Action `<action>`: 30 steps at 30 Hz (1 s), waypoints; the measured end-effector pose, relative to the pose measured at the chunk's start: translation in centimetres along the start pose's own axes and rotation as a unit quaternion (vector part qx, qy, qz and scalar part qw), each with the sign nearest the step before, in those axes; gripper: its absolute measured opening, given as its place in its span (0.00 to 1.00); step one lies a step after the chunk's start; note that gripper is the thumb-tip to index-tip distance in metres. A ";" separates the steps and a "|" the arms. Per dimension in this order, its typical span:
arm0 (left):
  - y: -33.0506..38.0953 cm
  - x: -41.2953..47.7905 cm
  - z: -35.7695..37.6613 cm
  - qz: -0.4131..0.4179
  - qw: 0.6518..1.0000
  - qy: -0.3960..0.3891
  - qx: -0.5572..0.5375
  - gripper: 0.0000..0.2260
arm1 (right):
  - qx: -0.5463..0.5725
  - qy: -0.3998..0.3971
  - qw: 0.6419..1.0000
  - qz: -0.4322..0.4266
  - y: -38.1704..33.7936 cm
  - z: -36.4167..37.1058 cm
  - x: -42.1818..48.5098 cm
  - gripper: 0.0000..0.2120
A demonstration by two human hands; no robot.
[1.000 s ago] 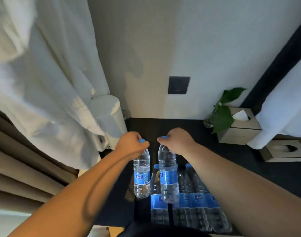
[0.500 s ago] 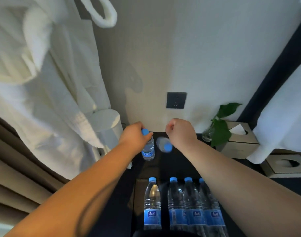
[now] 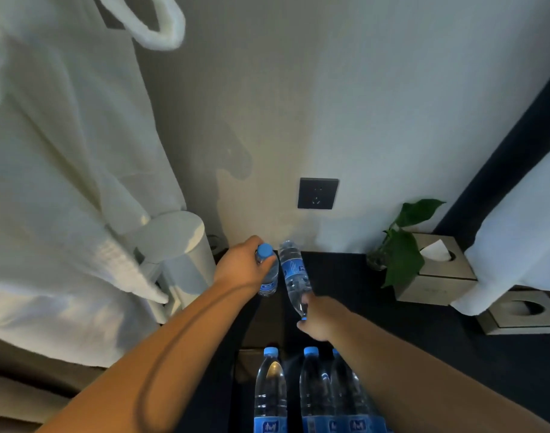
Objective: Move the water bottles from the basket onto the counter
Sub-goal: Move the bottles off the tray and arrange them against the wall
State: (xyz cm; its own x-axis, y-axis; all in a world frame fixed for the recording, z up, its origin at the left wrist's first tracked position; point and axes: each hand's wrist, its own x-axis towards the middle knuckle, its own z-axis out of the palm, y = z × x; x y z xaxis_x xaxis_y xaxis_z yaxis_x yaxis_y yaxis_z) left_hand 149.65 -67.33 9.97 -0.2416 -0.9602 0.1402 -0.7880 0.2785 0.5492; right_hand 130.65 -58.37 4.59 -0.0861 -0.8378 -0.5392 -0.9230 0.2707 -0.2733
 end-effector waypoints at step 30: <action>-1.0 1.9 1.7 -0.048 0.994 0.012 -0.095 0.08 | 0.079 0.295 0.942 -0.143 -1.8 -4.0 0.6 0.09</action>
State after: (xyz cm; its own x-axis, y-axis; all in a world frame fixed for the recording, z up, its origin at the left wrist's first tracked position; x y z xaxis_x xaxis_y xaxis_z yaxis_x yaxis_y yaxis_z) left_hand 149.01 -69.41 8.30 -0.1555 -0.9831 0.0971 -0.6849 0.1781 0.7065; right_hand 130.73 -61.27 7.89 -0.0790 -0.9921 0.0974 -0.8764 0.0225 -0.4810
